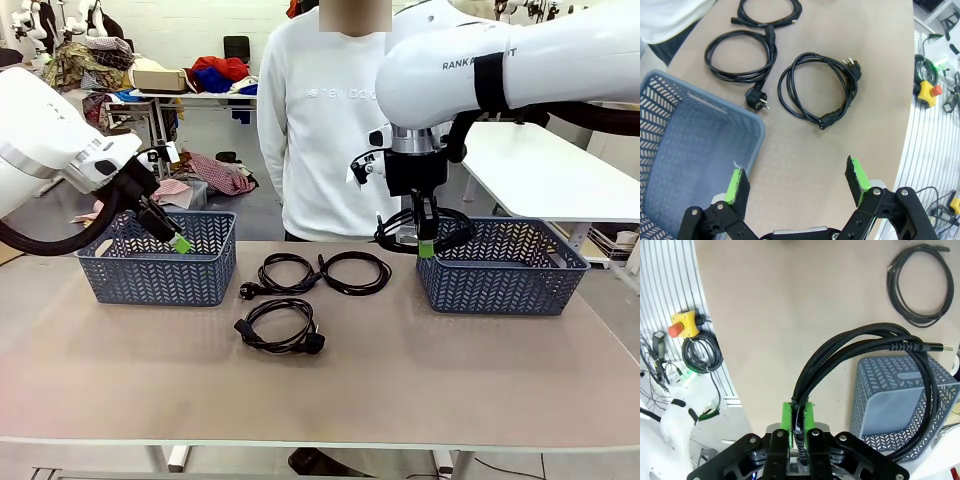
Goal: Organize the cables according to human instructions.
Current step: Pick up a bundle of cables and place it in the basket indicated by the human.
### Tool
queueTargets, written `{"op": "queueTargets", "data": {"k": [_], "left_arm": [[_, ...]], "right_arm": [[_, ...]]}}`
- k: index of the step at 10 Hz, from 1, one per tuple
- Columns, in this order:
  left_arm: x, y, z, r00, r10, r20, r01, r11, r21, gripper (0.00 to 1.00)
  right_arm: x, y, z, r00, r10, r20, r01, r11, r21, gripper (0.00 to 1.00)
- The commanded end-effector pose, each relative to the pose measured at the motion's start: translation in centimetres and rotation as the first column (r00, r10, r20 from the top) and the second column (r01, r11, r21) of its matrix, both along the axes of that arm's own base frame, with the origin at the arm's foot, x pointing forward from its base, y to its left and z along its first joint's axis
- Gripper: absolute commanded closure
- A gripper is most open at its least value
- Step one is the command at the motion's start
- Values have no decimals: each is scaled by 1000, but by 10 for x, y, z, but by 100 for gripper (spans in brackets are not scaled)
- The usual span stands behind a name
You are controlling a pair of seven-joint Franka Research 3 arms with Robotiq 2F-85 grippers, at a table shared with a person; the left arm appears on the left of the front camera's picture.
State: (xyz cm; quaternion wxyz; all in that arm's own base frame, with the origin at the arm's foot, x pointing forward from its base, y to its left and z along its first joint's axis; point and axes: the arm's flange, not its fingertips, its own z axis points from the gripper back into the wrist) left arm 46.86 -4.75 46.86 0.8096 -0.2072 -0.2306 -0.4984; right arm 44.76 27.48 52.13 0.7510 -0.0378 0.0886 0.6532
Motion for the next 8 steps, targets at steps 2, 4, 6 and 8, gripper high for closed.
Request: {"op": "queueTargets", "data": {"k": [2, 4, 6, 8], "left_arm": [[-2, 0, 0, 1000, -3, 4, 4, 1000, -27, 0], [-2, 0, 0, 1000, -3, 4, 4, 1000, -27, 0], [-2, 0, 0, 1000, -3, 4, 4, 1000, -27, 0], [-2, 0, 0, 1000, -3, 4, 4, 1000, -27, 0]], "right_arm": [[-2, 0, 0, 1000, -23, 4, 23, 1000, -5, 100], [9, -16, -1, 1000, -26, 5, 26, 1000, 12, 89], [21, -47, -3, 1000, -24, -6, 24, 999, 21, 89], [31, -81, -8, 1000, -12, 3, 11, 999, 50, 89]]}}
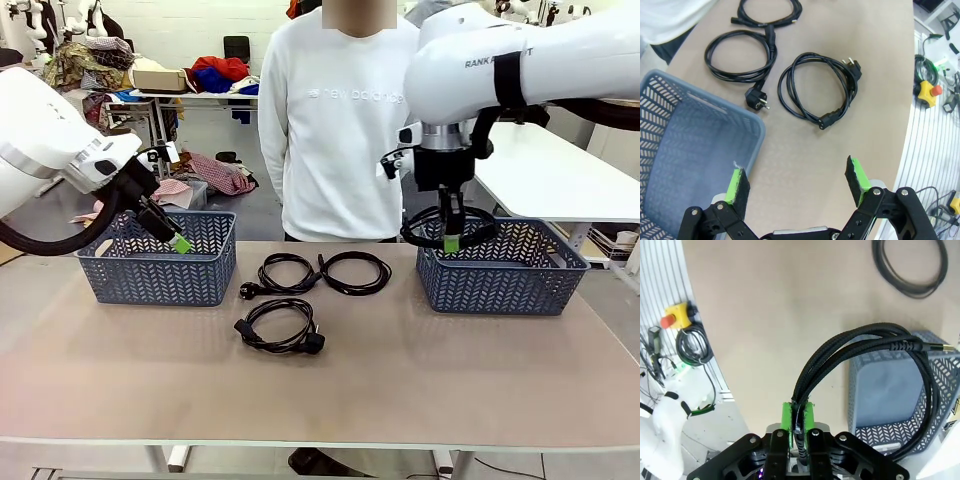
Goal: Organize the cables according to human instructions.
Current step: Pick up a bundle of cables and place it in the basket indicated by the human.
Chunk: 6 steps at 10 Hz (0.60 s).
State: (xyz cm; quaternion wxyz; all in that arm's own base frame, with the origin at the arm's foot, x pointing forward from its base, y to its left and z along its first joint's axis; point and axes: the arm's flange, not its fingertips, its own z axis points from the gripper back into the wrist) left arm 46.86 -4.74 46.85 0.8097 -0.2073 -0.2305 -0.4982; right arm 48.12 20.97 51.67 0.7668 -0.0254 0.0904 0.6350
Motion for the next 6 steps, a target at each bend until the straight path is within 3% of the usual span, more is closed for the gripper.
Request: {"op": "queueTargets", "data": {"k": [1, 6], "left_arm": [[-2, 0, 0, 1000, -4, 5, 4, 1000, -27, 0], [-2, 0, 0, 1000, -4, 5, 4, 1000, -27, 0]], "right_arm": [[5, -33, -7, 998, 49, 36, -51, 997, 52, 89], [44, -109, -32, 995, 64, 73, -70, 993, 90, 89]]}}
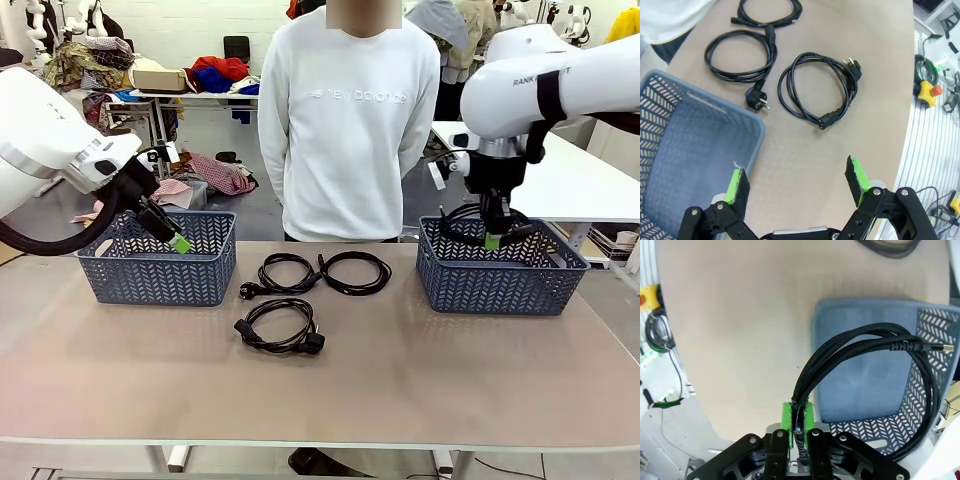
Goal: Organize the cables according to human instructions.
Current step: Pick up a bundle of cables and place it in the basket indicated by the human.
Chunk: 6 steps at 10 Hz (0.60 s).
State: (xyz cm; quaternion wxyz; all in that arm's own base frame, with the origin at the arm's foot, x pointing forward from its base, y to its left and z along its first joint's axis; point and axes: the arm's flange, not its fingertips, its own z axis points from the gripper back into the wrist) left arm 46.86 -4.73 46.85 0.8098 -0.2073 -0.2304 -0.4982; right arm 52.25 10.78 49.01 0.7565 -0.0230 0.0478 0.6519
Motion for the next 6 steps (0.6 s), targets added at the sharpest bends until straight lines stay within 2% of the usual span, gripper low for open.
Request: {"op": "queueTargets", "data": {"k": [1, 6], "left_arm": [[-2, 0, 0, 1000, -4, 5, 4, 1000, -27, 0], [-2, 0, 0, 1000, -4, 5, 4, 1000, -27, 0]], "right_arm": [[13, -16, -9, 999, 39, 9, -39, 998, 45, 89], [55, -35, -24, 998, 61, -5, -61, 996, 65, 89]]}}
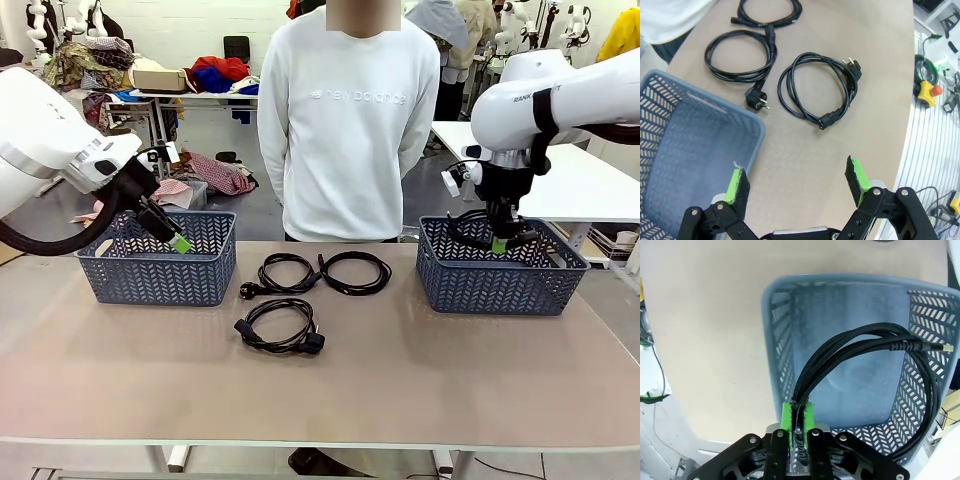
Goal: Organize the cables according to human instructions.
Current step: Pick up a bundle of cables and place it in the basket indicated by the human.
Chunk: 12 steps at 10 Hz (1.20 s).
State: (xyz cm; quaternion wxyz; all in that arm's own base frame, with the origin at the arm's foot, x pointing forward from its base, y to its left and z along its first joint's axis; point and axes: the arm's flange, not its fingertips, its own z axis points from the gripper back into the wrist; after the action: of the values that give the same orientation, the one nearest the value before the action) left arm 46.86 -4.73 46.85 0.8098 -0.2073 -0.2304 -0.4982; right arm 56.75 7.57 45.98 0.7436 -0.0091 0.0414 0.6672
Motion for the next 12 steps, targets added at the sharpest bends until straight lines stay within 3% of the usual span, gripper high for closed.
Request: {"op": "queueTargets", "data": {"k": [1, 6, 7, 8, 9, 10, 11, 12], "left_arm": [[-2, 0, 0, 1000, -4, 5, 4, 1000, -27, 0], [-2, 0, 0, 1000, -4, 5, 4, 1000, -27, 0], [-2, 0, 0, 1000, -4, 5, 4, 1000, -27, 0], [-2, 0, 0, 1000, -4, 5, 4, 1000, -27, 0], [-2, 0, 0, 1000, -4, 5, 4, 1000, -27, 0], [-2, 0, 0, 1000, -4, 5, 4, 1000, -27, 0], [-2, 0, 0, 1000, -4, 5, 4, 1000, -27, 0], [-2, 0, 0, 1000, -4, 5, 4, 1000, -27, 0]], "right_arm": [[15, -3, 5, 1000, 21, 7, -22, 999, 42, 89], [28, 0, 0, 1000, -3, -14, 4, 1000, 24, 89], [28, 0, 0, 1000, -9, -19, 10, 1000, 25, 69], [29, 0, 1, 1000, -19, -17, 20, 999, 29, 69], [29, 0, 2, 999, -29, -17, 30, 999, 35, 50], [29, 0, 3, 999, -34, -19, 34, 999, 38, 65], [28, 0, 4, 999, -35, -20, 36, 999, 40, 30], [27, 0, 4, 999, -37, -22, 38, 998, 41, 46]]}}
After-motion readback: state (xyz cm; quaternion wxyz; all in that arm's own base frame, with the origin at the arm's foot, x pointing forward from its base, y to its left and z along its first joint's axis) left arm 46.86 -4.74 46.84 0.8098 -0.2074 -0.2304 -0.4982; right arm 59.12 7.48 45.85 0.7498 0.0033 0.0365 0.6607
